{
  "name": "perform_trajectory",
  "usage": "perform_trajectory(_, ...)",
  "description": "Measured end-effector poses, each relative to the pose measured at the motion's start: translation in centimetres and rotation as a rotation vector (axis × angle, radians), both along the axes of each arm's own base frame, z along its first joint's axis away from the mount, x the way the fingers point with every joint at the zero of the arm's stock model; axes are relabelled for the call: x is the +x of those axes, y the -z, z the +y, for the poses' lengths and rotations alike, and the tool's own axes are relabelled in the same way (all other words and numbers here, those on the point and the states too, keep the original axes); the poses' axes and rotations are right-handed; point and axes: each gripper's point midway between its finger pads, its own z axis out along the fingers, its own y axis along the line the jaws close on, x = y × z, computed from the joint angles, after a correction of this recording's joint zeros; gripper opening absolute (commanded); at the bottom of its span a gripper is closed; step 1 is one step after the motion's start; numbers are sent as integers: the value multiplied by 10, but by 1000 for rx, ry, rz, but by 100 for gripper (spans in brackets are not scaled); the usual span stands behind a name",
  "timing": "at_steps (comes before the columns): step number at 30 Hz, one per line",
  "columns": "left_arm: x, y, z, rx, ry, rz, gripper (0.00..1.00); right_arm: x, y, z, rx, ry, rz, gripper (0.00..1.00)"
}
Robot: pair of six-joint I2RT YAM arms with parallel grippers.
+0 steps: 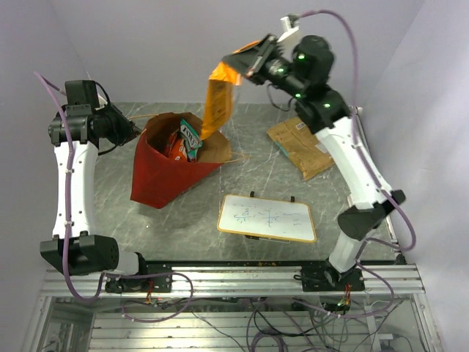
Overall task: Take the snacks out of the paper bag
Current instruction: Take out the snack from the paper bag, then place the snack at the center of the board.
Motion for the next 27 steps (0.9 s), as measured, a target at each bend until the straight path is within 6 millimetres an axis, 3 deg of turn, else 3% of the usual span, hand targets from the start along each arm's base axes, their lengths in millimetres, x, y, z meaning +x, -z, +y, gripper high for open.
perform_trajectory(3, 0, 0, 0, 0, 0, 0, 7, 2, -21, -45, 4, 89, -66, 0)
perform_trajectory(7, 0, 0, 0, 0, 1, 0, 7, 12, -11, -96, -55, 216, -87, 0)
perform_trajectory(9, 0, 0, 0, 2, 2, -1, 7, 18, 5, -118, -100, 270, -77, 0)
perform_trajectory(14, 0, 1, 0, 3, 3, 1, 7, 34, 66, -174, -240, 427, 1, 0)
perform_trajectory(19, 2, 4, 0, 1, 4, 12, 7, 27, 123, -227, -373, 602, 90, 0)
perform_trajectory(27, 4, 6, 0, 1, 8, 19, 7, 19, 192, -309, -611, 849, 236, 0)
